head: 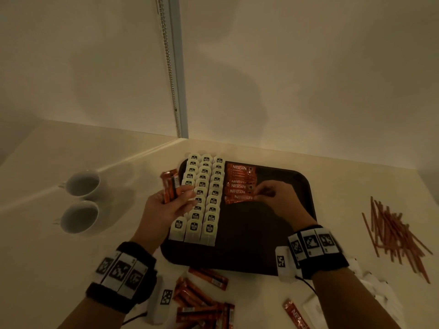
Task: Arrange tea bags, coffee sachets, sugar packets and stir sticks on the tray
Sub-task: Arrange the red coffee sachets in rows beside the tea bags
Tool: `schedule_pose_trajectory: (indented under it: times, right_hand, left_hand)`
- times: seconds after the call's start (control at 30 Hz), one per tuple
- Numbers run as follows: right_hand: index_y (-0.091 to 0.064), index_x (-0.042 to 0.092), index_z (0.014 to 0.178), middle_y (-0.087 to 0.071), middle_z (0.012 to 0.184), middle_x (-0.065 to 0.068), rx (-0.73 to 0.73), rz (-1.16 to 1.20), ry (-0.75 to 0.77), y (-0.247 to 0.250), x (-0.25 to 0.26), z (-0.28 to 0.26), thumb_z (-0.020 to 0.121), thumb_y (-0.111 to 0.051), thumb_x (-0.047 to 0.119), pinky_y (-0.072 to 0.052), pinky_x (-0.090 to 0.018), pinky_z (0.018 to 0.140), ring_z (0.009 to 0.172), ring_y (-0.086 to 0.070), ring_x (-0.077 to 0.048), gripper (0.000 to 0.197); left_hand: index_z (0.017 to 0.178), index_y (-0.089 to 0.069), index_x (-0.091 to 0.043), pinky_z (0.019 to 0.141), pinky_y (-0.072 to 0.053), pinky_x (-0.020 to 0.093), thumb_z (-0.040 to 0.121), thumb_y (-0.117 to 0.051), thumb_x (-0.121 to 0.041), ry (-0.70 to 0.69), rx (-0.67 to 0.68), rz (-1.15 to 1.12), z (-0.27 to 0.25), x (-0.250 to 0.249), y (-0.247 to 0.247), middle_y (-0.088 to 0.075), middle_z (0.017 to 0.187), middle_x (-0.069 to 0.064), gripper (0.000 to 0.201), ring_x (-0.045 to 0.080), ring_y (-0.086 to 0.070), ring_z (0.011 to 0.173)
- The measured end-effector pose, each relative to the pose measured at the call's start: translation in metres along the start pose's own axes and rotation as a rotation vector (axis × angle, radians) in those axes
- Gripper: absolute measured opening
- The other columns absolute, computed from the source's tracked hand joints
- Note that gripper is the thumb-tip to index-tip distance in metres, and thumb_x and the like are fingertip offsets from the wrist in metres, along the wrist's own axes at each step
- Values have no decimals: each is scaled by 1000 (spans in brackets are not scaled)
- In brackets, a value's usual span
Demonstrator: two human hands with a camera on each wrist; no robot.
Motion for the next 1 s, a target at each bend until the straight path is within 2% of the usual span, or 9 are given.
schedule_pose_trajectory:
  times: [0.17, 0.27, 0.4, 0.5, 0.57, 0.63, 0.73, 0.83, 1.0]
  right_hand:
    - [-66, 17, 90, -61, 94, 12, 45, 10, -112, -27, -48, 7, 82, -68, 11, -39, -8, 74, 91, -54, 0, 10]
    - [-67, 15, 91, -62, 100, 9, -3, 42, -115, -40, -55, 14, 82, -68, 11, -35, -4, 73, 89, -51, 4, 10]
    - [-66, 19, 94, -61, 109, 4, -60, 58, -152, -49, -56, 22, 83, -67, 12, -37, -19, 90, 99, -51, -5, 13]
    - [-65, 18, 97, -59, 111, 2, -114, 14, -150, -53, -54, 26, 83, -67, 14, -39, -22, 92, 99, -51, -6, 15]
    - [-64, 18, 100, -58, 113, 0, -137, -15, -161, -56, -53, 28, 84, -67, 16, -40, -25, 94, 102, -52, -9, 17]
    - [-64, 19, 101, -57, 114, -1, -155, -26, -184, -58, -54, 30, 84, -67, 18, -41, -28, 96, 106, -53, -13, 17]
    - [-65, 18, 100, -57, 113, -2, -192, -26, -189, -59, -55, 30, 83, -68, 20, -41, -27, 95, 106, -53, -14, 17]
    - [-64, 17, 100, -54, 110, -1, -225, -34, -189, -59, -55, 29, 82, -69, 21, -39, -24, 92, 103, -51, -12, 19]
    - [-61, 17, 100, -54, 107, 1, -243, -24, -196, -61, -57, 27, 80, -71, 21, -43, -23, 90, 98, -52, -10, 23]
  left_hand:
    - [93, -67, -5, 64, -56, 17, 77, -65, -9, 11, -24, -21, -4, 3, 28, -74, 79, 7, 16, 15, -72, 73]
    - [92, -67, -4, 64, -56, 17, 51, -75, -26, 5, -34, -16, -6, 6, 39, -73, 81, 10, 47, 17, -72, 74]
    - [78, -76, -12, 68, -57, 20, 43, -86, -39, -6, -29, -19, -6, 8, 46, -72, 87, 15, 46, 19, -72, 76]
    - [77, -77, -14, 68, -57, 20, 27, -93, -52, -16, -9, 10, -7, 7, 46, -73, 84, 10, 65, 19, -72, 78]
    - [81, -75, -12, 67, -58, 20, 38, -90, -45, -4, -16, 15, -7, 6, 46, -73, 83, 9, 56, 22, -71, 79]
    - [88, -71, -12, 64, -58, 22, 60, -77, -32, 18, -27, 60, -8, 6, 45, -74, 82, 5, 36, 23, -70, 80]
    - [96, -66, -13, 61, -56, 24, 85, -59, -18, 57, -21, 121, -9, 7, 41, -73, 81, 1, 14, 16, -71, 74]
    - [99, -64, -12, 63, -57, 24, 91, -52, -15, 101, -21, 79, -9, 9, 37, -74, 80, 3, 15, 15, -71, 71]
    - [108, -59, -10, 61, -59, 25, 98, -40, -7, 183, 8, -12, -9, 8, 31, -73, 90, 14, 21, 24, -72, 77]
Point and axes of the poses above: each hand's wrist, its own z-axis towards the middle knuckle, its own y-axis out of the back of the hand, x = y × z, the point moved 3 cm from there along z, towards the middle knuckle
